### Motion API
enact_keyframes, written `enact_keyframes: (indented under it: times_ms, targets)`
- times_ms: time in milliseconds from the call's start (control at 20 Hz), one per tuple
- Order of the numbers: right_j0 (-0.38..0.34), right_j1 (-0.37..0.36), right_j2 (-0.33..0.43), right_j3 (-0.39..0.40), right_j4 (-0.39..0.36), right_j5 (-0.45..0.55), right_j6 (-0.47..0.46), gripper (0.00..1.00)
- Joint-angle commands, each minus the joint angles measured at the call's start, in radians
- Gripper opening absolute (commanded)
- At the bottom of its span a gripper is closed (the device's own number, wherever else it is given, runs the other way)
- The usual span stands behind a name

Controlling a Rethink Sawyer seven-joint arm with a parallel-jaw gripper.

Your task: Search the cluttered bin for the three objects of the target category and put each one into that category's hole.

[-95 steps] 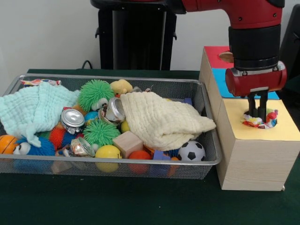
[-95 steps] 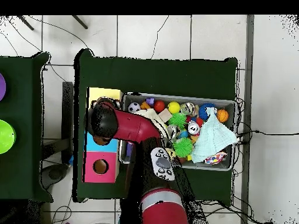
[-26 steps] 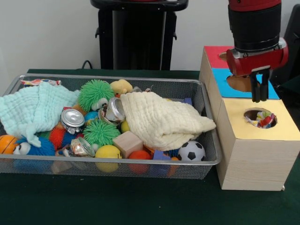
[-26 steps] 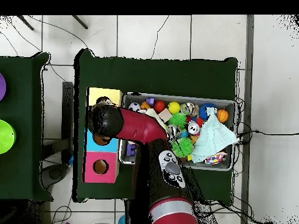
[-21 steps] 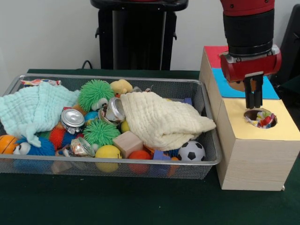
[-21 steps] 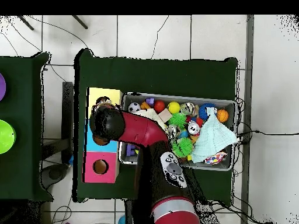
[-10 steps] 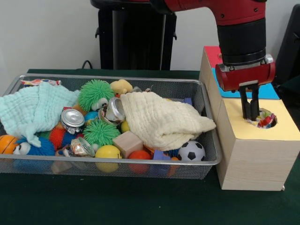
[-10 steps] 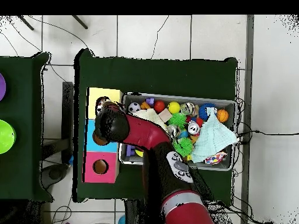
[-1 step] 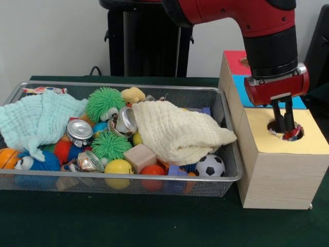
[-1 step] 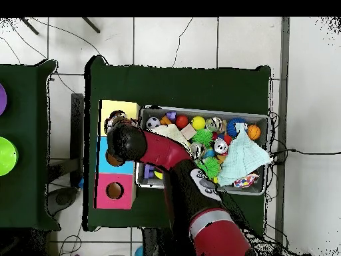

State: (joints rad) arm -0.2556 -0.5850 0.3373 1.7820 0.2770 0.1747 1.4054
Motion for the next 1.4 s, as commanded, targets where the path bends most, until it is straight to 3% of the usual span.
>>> enact_keyframes:
  times_ms: [50, 950, 1400]
  targets:
    - [-0.027, 0.053, 0.089, 0.049, -0.044, 0.006, 0.141, 0.0]
    - [0.009, 0.105, 0.012, 0.012, -0.054, 0.053, 0.12, 0.0]
    - [-0.024, 0.04, 0.057, 0.066, -0.049, 0.039, 0.138, 0.0]
